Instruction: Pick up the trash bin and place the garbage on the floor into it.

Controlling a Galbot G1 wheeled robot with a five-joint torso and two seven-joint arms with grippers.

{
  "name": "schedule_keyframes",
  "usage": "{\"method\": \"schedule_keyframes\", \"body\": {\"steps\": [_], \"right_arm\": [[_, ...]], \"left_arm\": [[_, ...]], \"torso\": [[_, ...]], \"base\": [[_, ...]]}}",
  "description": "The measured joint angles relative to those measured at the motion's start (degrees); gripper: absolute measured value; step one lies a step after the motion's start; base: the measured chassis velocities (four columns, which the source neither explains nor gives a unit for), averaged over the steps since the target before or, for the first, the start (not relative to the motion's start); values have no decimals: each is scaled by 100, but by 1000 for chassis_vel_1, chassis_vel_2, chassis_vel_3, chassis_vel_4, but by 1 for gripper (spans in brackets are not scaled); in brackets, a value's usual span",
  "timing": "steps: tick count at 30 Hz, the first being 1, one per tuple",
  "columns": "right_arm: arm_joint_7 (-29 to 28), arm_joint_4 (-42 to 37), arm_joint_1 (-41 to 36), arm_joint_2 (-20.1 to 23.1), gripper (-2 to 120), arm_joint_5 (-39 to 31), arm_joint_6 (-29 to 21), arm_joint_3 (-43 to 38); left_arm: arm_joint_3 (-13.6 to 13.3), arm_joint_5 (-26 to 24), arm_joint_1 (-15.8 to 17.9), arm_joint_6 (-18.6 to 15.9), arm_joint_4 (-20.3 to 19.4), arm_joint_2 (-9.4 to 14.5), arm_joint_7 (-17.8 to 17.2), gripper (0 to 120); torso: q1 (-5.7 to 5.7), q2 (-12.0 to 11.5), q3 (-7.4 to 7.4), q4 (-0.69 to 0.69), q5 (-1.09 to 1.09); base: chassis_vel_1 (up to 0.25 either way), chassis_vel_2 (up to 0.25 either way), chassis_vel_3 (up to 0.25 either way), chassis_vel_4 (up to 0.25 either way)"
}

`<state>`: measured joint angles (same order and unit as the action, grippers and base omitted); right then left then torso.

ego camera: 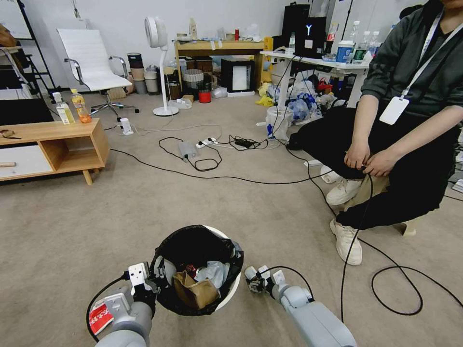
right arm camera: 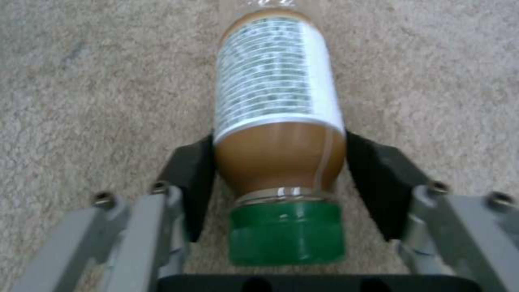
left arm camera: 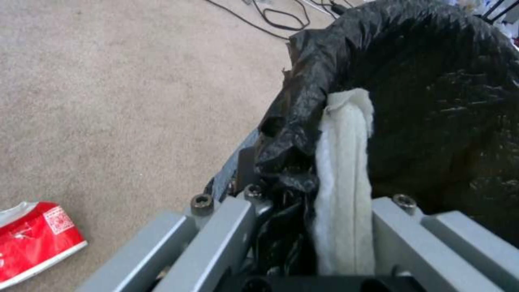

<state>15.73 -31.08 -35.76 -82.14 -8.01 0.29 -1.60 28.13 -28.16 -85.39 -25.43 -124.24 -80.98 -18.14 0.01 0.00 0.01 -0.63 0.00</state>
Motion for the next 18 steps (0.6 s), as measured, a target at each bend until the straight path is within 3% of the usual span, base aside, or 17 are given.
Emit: {"method": "schedule_keyframes", "body": {"steps": [1, 4, 18], "right_arm": [[3, -4, -4, 5, 48, 2, 0, -8], [17, -6, -4, 14, 44, 3, 2, -12], [35, -201, 30, 133, 44, -94, 36, -132]], "left_arm": [[4, 1, -2, 3, 3, 4, 5, 6], [6, 2, -4, 5, 5, 2, 6, 6], [29, 2, 28, 10, 23, 11, 17, 6]], "torso": [[0, 0, 0, 0, 0], [0, 0, 0, 0, 0], [0, 0, 0, 0, 1]], "base": [[0, 0, 0, 0], [0, 0, 0, 0], [0, 0, 0, 0]]}}
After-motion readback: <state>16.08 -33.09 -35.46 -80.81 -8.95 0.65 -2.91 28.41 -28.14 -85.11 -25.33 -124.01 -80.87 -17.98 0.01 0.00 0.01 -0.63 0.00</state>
